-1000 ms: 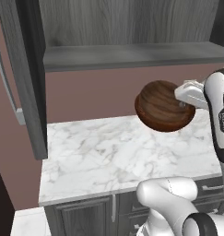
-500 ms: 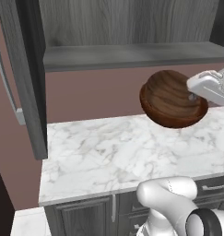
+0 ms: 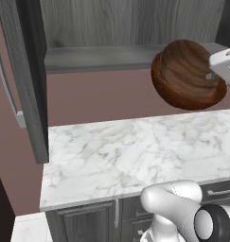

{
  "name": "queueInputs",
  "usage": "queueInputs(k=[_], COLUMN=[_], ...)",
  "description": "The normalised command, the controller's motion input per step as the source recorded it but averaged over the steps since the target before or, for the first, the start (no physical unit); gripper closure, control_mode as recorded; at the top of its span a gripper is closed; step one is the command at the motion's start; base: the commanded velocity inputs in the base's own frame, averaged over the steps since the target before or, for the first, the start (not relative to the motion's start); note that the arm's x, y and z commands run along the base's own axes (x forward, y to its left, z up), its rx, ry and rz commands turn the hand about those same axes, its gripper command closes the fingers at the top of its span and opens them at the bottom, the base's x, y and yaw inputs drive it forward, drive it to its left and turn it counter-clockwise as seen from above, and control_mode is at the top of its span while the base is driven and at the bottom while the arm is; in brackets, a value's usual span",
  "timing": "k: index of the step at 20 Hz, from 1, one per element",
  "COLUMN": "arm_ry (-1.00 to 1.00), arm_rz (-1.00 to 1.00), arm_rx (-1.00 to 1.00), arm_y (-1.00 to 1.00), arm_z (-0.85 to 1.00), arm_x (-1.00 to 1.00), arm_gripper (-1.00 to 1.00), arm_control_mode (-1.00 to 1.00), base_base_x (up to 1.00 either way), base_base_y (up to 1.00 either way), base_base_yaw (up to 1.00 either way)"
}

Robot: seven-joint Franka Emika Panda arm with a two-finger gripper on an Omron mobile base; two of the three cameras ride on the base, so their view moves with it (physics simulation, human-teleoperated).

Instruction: Pick up the bowls on the counter and stack them on top of one another in the open cabinet. Place the smaller bowl on top of the larger bowl.

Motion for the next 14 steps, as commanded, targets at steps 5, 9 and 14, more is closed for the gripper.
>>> queueInputs(k=[5,9,14], arm_ry=[-0.10,-0.08,-0.05], arm_rz=[-0.16,-0.27,-0.33], arm_rx=[0.04,0.00,0.04], arm_y=[0.03,-0.01,-0.12], arm_z=[0.37,0.21,0.11], arm_x=[0.20,0.15,0.02], arm_gripper=[1.00,1.00,1.00], arm_control_mode=[-1.00,-1.00,-1.00], base_base_x=[0.00,0.00,0.00], base_base_y=[0.00,0.00,0.00], base_base_yaw=[0.00,0.00,0.00])
